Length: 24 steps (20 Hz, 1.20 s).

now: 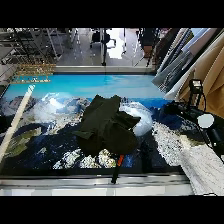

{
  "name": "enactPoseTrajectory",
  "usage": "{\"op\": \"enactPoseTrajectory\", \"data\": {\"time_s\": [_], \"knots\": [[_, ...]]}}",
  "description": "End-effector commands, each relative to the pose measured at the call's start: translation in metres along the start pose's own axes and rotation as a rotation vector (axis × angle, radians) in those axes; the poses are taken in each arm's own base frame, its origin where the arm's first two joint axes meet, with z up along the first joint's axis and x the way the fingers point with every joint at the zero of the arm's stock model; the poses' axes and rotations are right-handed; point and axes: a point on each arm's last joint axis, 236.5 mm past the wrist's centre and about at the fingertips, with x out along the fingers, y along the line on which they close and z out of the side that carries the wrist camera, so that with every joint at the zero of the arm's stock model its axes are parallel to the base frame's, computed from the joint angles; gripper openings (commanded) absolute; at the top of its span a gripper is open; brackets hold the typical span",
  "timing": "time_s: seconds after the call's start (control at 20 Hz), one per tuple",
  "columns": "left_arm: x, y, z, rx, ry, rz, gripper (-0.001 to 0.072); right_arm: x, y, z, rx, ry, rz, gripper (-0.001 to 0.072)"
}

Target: Fold the clothes and pants, and hang the long-sleeved shirts on hangers.

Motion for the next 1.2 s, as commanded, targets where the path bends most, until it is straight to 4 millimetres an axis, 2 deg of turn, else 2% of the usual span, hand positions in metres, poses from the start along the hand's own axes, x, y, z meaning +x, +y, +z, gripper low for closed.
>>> {"op": "enactPoseTrajectory", "data": {"time_s": [0.0, 0.4, 0.5, 0.6, 0.65, 0.8, 0.9, 0.95, 1.0, 1.1, 1.15], "knots": [[0.000, 0.000, 0.000, -0.001, -0.001, 0.001, 0.0269, 0.000, 0.001, 0.001, 0.000, -0.001, 0.001, 0.0110], [0.001, 0.000, 0.001, -0.001, -0.001, 0.000, 0.0269, 0.000, 0.001, 0.001, 0.000, -0.001, 0.001, 0.0110], [0.005, -0.006, 0.000, -0.003, 0.012, -0.022, 0.0272, 0.000, 0.001, 0.001, 0.000, -0.002, 0.001, 0.0110], [0.010, -0.024, 0.001, -0.018, 0.023, -0.096, 0.0281, 0.000, 0.002, 0.003, 0.012, -0.011, 0.006, 0.0101], [0.013, -0.034, 0.001, -0.028, 0.032, -0.138, 0.0282, -0.001, 0.008, 0.003, 0.046, -0.011, 0.033, 0.0105], [0.015, -0.075, -0.008, -0.054, 0.092, -0.312, 0.0302, -0.005, 0.044, -0.005, 0.205, 0.041, 0.181, 0.0105], [0.009, -0.107, -0.011, 0.043, 0.082, -0.442, 0.0305, -0.009, 0.059, -0.016, 0.326, 0.112, 0.236, 0.0101], [0.007, -0.120, -0.016, 0.094, 0.084, -0.490, 0.0440, -0.009, 0.061, -0.019, 0.345, 0.128, 0.240, 0.0104], [0.006, -0.130, -0.023, 0.142, 0.094, -0.519, 0.0621, -0.011, 0.064, -0.026, 0.337, 0.159, 0.251, 0.0106], [0.016, -0.147, -0.047, 0.226, 0.146, -0.549, 0.0640, -0.014, 0.070, -0.038, 0.305, 0.212, 0.273, 0.0118], [0.023, -0.155, -0.066, 0.253, 0.193, -0.566, 0.0640, -0.014, 0.072, -0.042, 0.296, 0.227, 0.279, 0.0219]]}}
